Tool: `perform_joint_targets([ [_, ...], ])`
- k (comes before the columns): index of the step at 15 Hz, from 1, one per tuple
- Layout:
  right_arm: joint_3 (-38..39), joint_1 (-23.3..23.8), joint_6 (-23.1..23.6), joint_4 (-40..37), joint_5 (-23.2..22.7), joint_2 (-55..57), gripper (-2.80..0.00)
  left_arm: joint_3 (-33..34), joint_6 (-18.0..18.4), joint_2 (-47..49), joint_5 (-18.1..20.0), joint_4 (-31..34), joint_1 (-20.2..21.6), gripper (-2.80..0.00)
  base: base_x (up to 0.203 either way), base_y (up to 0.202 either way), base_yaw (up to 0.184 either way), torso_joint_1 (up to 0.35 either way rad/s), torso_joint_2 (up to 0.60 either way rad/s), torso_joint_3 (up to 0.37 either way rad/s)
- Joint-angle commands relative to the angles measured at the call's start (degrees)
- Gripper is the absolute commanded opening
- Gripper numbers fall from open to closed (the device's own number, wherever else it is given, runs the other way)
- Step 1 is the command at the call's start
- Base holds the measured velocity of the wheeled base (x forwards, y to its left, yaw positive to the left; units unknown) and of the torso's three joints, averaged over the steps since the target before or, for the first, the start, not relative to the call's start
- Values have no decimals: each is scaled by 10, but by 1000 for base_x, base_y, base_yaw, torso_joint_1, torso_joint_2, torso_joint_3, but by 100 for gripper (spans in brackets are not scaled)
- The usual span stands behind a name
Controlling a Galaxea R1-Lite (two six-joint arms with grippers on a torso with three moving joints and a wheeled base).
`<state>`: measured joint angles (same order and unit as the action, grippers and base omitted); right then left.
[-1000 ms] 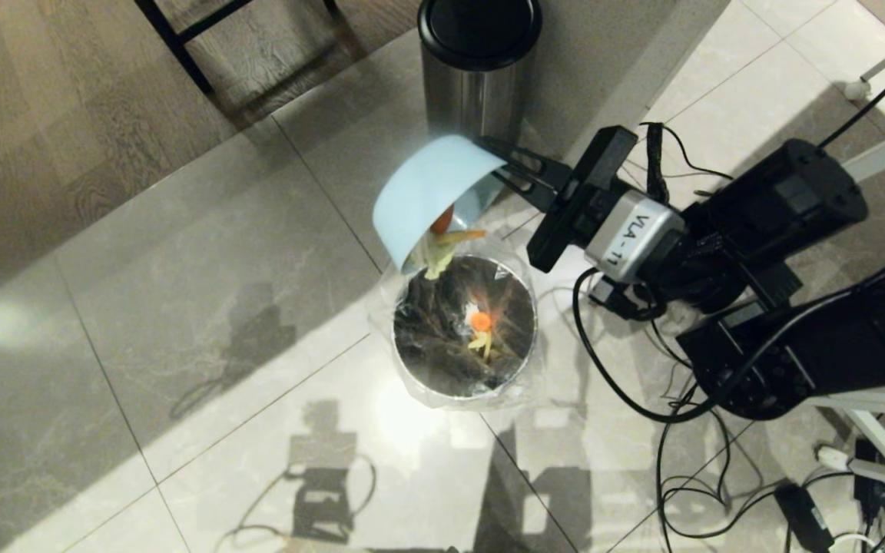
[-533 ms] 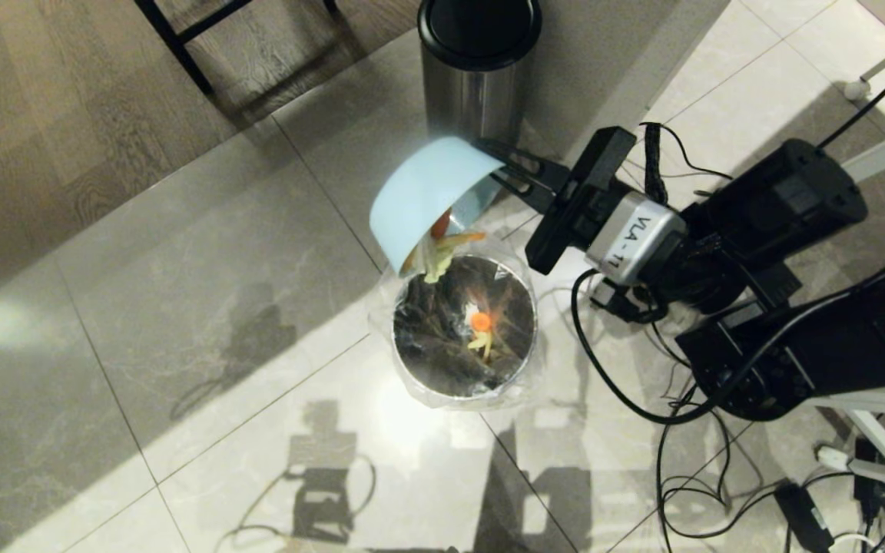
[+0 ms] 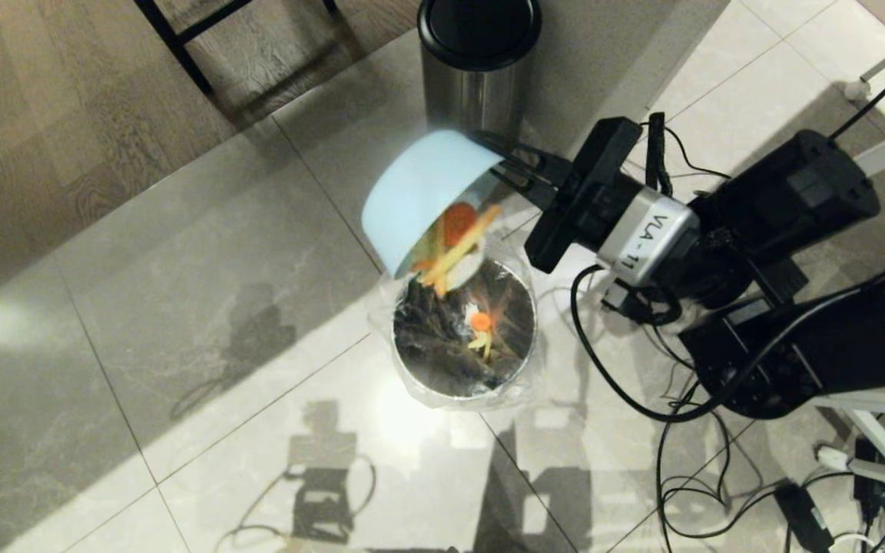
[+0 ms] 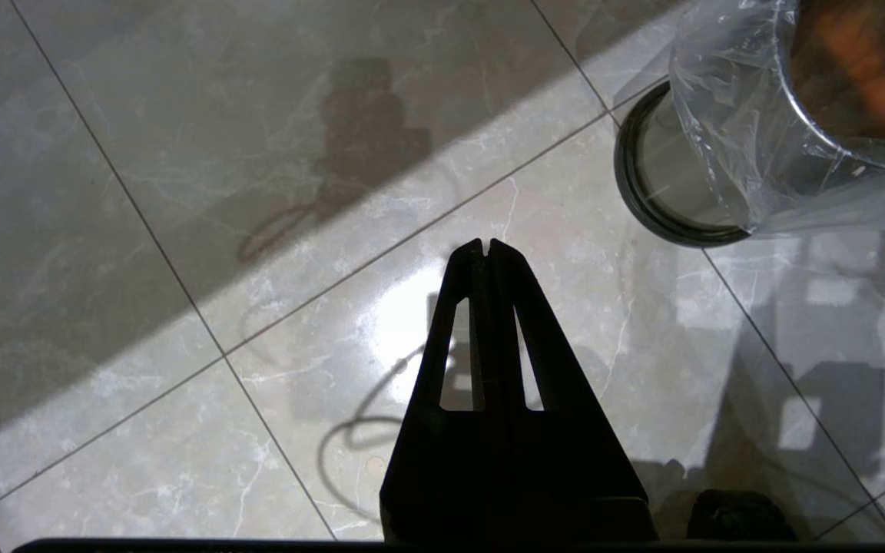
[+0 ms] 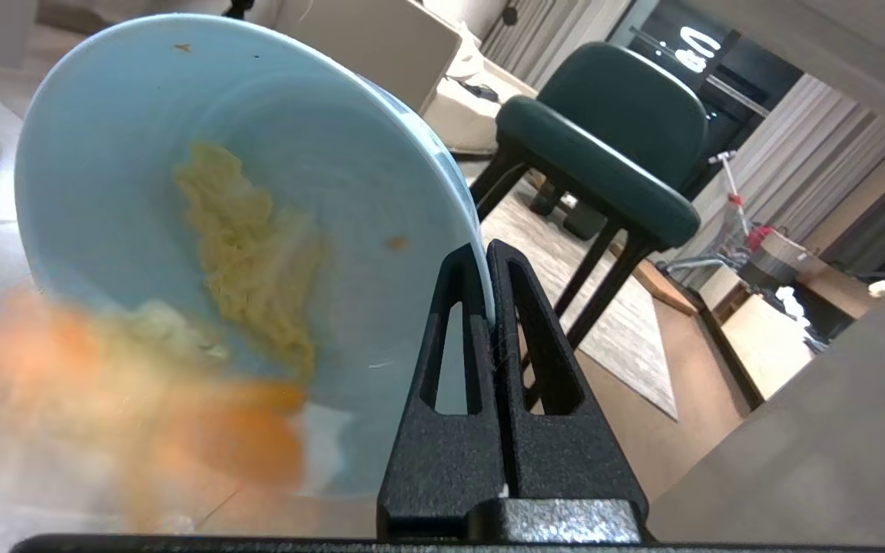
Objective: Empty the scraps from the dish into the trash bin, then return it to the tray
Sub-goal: Pour the leftover food from the bowl into the trash can
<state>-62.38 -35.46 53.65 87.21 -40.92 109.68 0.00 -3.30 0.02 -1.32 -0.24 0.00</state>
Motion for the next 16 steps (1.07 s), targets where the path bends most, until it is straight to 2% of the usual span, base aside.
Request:
perform_joint_targets([
  [1, 1, 0, 0, 27, -4, -2, -280, 0, 0, 1, 0, 0, 0, -280, 0, 0, 0, 0, 0, 0],
  [6, -6, -6, -16, 27, -22, -12, -280, 0, 0, 1, 0, 0, 0, -280, 0, 0, 0, 0, 0, 0],
  [16, 0, 13, -35, 27, -58, -43, -280, 0, 0, 1, 0, 0, 0, -280, 0, 0, 0, 0, 0, 0],
])
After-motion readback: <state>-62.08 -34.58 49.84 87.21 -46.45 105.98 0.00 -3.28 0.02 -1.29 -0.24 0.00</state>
